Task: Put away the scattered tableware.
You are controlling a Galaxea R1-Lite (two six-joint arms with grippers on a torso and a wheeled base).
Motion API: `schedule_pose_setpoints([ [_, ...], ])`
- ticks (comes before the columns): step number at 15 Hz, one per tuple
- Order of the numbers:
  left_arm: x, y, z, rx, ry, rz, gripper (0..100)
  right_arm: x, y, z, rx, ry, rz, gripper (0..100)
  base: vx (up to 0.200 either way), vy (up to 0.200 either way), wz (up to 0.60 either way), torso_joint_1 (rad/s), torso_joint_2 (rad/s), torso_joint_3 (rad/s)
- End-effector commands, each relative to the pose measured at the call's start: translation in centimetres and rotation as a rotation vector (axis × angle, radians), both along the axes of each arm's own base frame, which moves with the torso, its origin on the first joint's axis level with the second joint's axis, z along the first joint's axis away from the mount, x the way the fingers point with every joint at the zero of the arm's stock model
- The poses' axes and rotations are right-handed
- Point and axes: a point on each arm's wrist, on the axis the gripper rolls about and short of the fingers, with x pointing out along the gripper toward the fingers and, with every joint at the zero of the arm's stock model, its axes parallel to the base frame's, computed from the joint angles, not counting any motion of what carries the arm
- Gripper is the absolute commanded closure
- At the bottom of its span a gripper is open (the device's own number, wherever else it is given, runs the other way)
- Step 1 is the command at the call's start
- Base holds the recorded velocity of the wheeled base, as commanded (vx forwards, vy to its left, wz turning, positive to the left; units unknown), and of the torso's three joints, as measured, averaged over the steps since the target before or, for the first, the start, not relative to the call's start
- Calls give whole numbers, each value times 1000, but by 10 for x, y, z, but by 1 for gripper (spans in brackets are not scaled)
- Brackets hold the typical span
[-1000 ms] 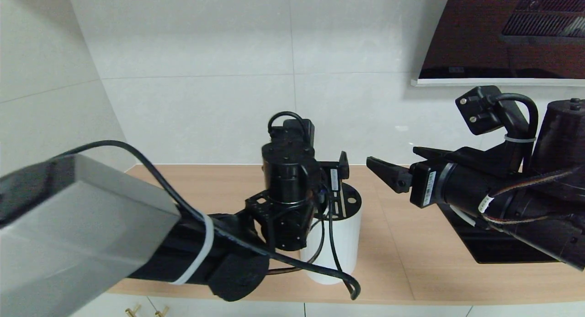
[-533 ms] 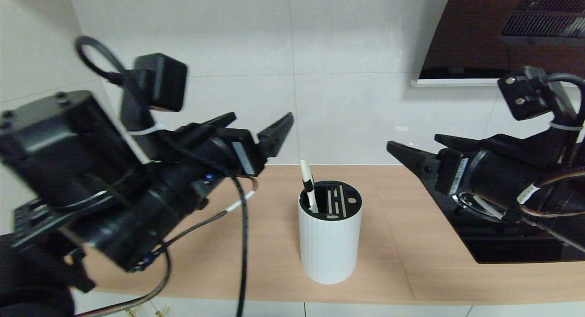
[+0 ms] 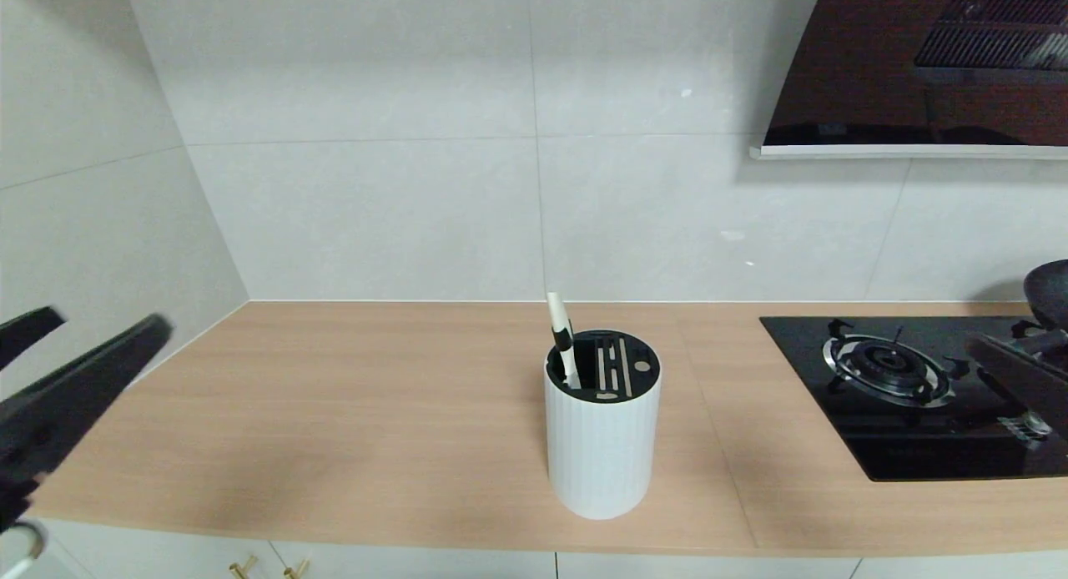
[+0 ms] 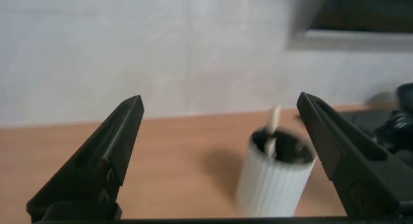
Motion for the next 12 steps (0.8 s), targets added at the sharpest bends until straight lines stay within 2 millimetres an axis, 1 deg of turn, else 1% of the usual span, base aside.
schedule_pose_setpoints([
  [1, -100, 35, -29, -11, -93, 95, 0, -79, -44, -28, 38, -107, -131, 0, 0, 0, 0, 0, 0, 0],
  [2, -113, 36, -36, -8, -95, 106, 0, -94, -50, -31, 35, -108, -146, 0, 0, 0, 0, 0, 0, 0],
  [4, -128, 37, -46, -10, -117, 133, 0, -115, -56, -39, 36, -113, -175, 0, 0, 0, 0, 0, 0, 0],
  [5, -130, 37, -50, -21, -114, 183, 0, -126, -57, -51, 30, -110, -228, 0, 0, 0, 0, 0, 0, 0],
  [6, -131, 38, -49, -35, -116, 236, 0, -129, -56, -59, 23, -101, -258, 0, 0, 0, 0, 0, 0, 0],
  [7, -130, 37, -50, -33, -111, 300, 0, -126, -55, -67, 19, -74, -279, 0, 0, 0, 0, 0, 0, 0],
  [8, -131, 34, -54, -21, -110, 343, 0, -126, -53, -67, 24, -87, -313, 0, 0, 0, 0, 0, 0, 0],
  [10, -136, 30, -72, -4, -134, 350, 0, -124, -51, -71, 26, -88, -366, 0, 0, 0, 0, 0, 0, 0],
  [11, -133, 30, -79, 2, -116, 343, 0, -123, -51, -74, 21, -76, -369, 0, 0, 0, 0, 0, 0, 0],
  [12, -125, 30, -90, 0, -70, 364, 0, -118, -50, -84, 11, -50, -374, 0, 0, 0, 0, 0, 0, 0],
])
